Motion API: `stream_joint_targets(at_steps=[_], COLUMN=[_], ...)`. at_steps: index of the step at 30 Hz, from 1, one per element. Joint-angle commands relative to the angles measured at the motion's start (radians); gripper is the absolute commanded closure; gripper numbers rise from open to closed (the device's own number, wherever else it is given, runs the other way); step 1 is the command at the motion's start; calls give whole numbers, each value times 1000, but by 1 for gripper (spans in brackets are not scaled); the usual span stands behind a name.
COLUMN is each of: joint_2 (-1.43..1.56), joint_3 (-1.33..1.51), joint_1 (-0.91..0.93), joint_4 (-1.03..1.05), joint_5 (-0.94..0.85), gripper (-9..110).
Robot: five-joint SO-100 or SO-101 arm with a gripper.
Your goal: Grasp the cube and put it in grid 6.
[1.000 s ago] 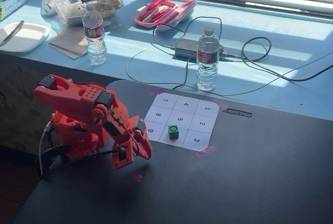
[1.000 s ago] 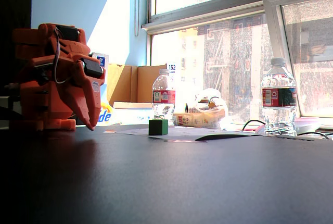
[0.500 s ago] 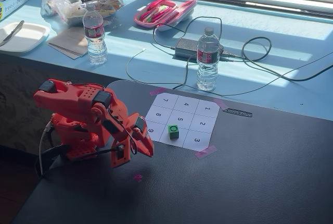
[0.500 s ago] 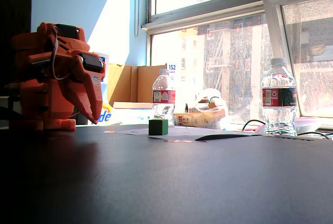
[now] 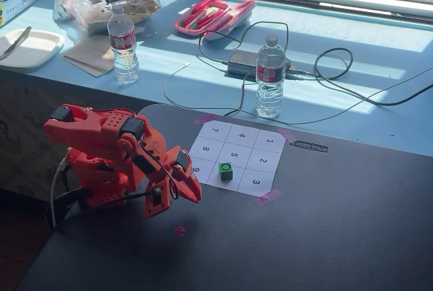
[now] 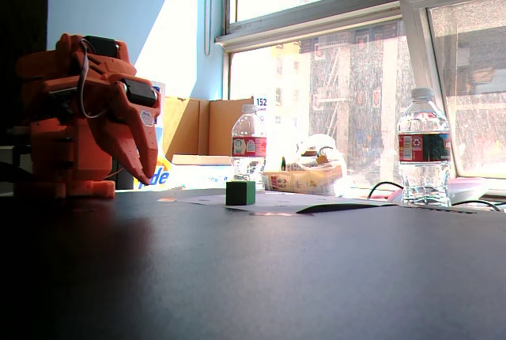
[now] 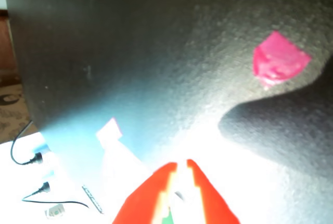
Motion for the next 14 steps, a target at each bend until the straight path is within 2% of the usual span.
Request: stream_joint_targets(at_steps=[1,14], joint_2=[21,46], joint_3=[44,54], joint_1=[0,20], joint_4=[5,8], joint_5=[8,46], gripper=[98,101])
